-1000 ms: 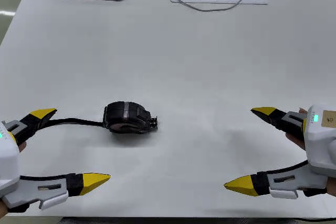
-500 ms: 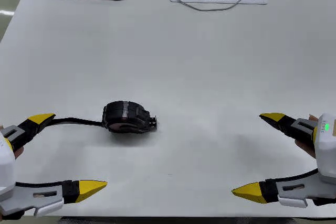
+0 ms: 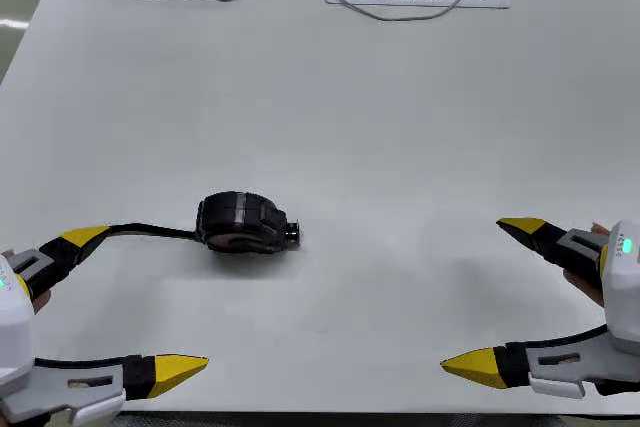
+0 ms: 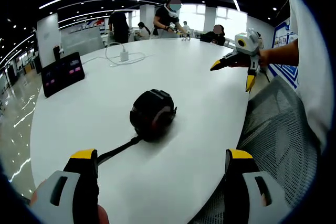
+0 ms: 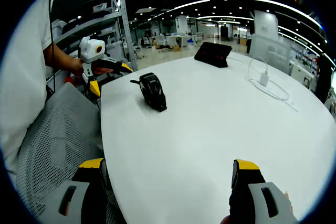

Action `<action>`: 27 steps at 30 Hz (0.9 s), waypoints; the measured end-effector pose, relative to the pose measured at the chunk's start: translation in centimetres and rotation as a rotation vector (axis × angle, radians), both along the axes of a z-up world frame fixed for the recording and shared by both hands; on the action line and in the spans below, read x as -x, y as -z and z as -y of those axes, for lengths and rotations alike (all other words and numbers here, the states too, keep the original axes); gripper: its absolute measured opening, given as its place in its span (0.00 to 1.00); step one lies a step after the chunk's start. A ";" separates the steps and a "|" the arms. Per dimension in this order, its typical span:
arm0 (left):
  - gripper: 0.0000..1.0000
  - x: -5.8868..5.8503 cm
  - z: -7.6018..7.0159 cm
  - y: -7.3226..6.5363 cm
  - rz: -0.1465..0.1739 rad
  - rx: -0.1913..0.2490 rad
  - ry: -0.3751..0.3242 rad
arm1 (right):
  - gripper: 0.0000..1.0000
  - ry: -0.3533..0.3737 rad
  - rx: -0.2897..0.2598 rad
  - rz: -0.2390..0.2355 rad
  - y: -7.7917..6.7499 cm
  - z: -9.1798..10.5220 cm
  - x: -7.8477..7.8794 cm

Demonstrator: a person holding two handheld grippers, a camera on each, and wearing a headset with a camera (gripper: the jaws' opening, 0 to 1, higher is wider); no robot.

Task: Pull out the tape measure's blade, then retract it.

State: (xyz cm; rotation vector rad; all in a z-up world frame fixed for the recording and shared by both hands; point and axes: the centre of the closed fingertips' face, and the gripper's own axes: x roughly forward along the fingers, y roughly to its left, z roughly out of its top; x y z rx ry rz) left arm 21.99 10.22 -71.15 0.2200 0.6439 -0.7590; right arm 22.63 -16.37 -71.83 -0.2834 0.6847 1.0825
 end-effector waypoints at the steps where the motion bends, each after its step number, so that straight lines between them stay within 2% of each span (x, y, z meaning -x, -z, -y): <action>1: 0.99 0.0 0.0 0.0 0.000 0.001 -0.001 | 0.99 0.002 -0.001 0.001 0.0 0.0 0.0; 20: 0.99 0.1 0.4 0.0 -0.005 0.002 0.016 | 0.99 0.006 -0.006 0.009 -0.1 -0.3 -0.1; 27: 0.99 0.4 0.5 0.2 -0.016 0.002 0.023 | 0.99 0.007 -0.003 0.004 0.1 -0.1 0.0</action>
